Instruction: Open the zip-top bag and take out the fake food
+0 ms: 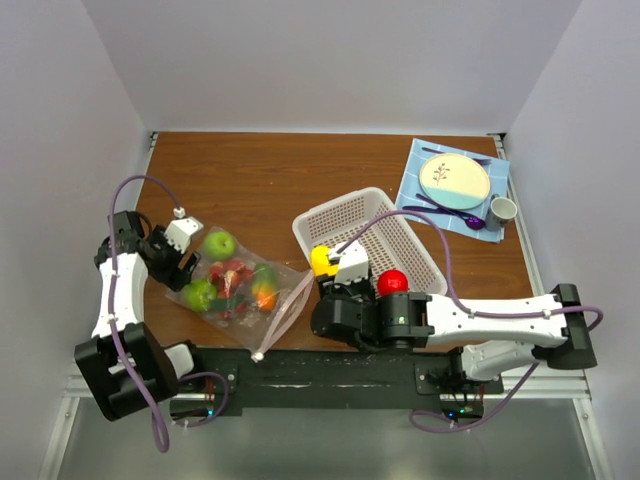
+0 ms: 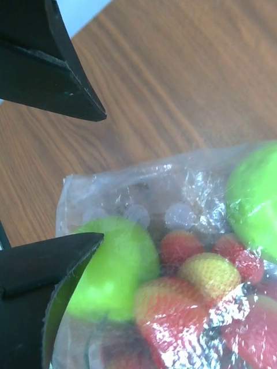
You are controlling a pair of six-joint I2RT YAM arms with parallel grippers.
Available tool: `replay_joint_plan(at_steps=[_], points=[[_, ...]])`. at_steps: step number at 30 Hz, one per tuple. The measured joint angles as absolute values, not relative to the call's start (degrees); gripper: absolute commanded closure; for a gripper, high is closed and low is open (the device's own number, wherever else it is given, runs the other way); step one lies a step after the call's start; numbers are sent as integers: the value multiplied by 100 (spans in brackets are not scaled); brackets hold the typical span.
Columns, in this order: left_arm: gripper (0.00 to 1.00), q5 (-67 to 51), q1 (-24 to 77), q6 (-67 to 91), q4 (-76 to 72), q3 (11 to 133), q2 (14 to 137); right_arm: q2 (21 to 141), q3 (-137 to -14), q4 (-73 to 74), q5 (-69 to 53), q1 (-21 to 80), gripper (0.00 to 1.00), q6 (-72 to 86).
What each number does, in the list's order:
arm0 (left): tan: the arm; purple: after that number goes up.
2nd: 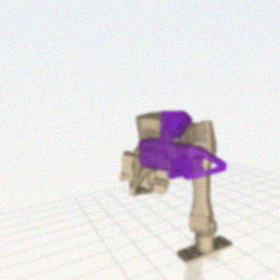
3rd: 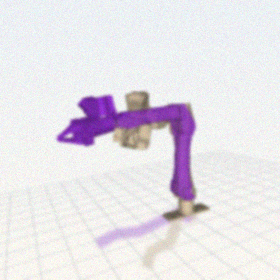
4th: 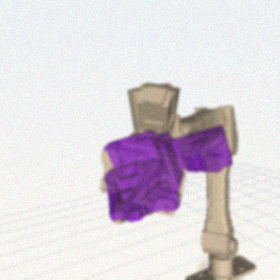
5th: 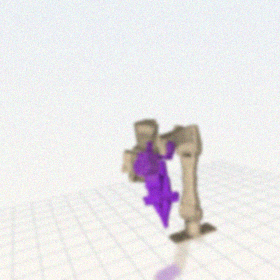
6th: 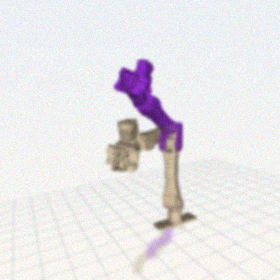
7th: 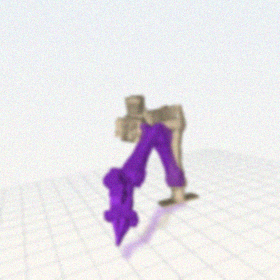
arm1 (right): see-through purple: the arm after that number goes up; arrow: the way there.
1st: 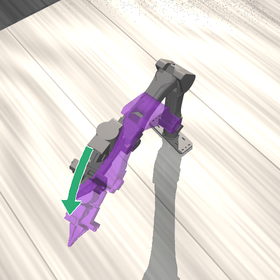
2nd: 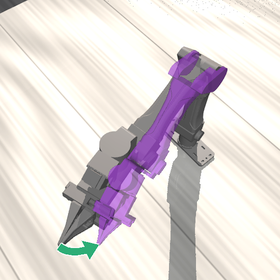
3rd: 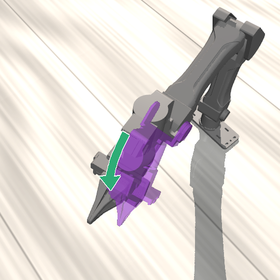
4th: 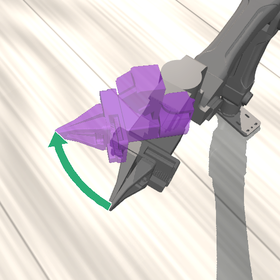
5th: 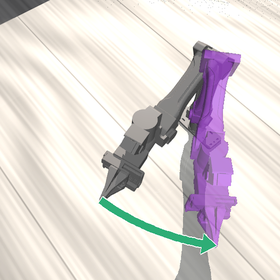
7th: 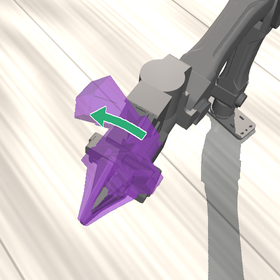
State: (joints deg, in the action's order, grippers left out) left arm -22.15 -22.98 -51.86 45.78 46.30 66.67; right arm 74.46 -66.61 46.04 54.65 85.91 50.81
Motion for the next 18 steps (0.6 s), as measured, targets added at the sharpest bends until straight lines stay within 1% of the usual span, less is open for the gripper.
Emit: replay_joint_plan(at_steps=[1, 2, 4, 5, 6, 7, 8, 9, 10, 11, 12, 13, 14, 16, 18], points=[[13, -2213, -2298, -5183, 4532, 4574, 6702, 7400, -6711, 4711, 5612, 8545, 92, 5188], [13, -2213, -2298, -5183, 4501, 4532, 6746, 7384, -6744, 4853, 5741, 8495, 79, 5312], [13, -2215, -2298, -5162, 4407, 4434, 6895, 7435, -6753, 5238, 5927, 8342, 61, 5614], [16, -2215, -2298, -5159, 4338, 4366, 6980, 7481, -6746, 5395, 5972, 8259, 41, 5739], [17, -2213, -2298, -5157, 4283, 4305, 7048, 7557, -6731, 5572, 6029, 8167, 30, 5867], [19, -2213, -2298, -5155, 4241, 4248, 7105, 7655, -6696, 5749, 6075, 8064, 24, 5992], [23, -2213, -2298, -5153, 4224, 4219, 7137, 7734, -6665, 5876, 6101, 8009, 17, 6082], [26, -2220, -2298, -5151, 4211, 4198, 7179, 7797, -6637, 5986, 6136, 7977, 13, 6173], [30, -2244, -2298, -5146, 4202, 4195, 7212, 7863, -6611, 6108, 6178, 7970, 11, 6235], [42, -2263, -2298, -5135, 4187, 4195, 7225, 7918, -6604, 6184, 6198, 7972, 11, 6287], [50, -2300, -2298, -5131, 4178, 4195, 7231, 7961, -6604, 6254, 6222, 7972, 11, 6316], [62, -2357, -2298, -5094, 4180, 4198, 7231, 7996, -6606, 6302, 6233, 7977, 12, 6333], [84, -2408, -2298, -5059, 4182, 4200, 7231, 8027, -6606, 6337, 6248, 7985, 15, 6340], [98, -2495, -2296, -5024, 4178, 4204, 7234, 8053, -6606, 6335, 6274, 8031, 19, 6300], [100, -2552, -2296, -4919, 4154, 4224, 7234, 8062, -6613, 6237, 6342, 8158, 28, 6176]])
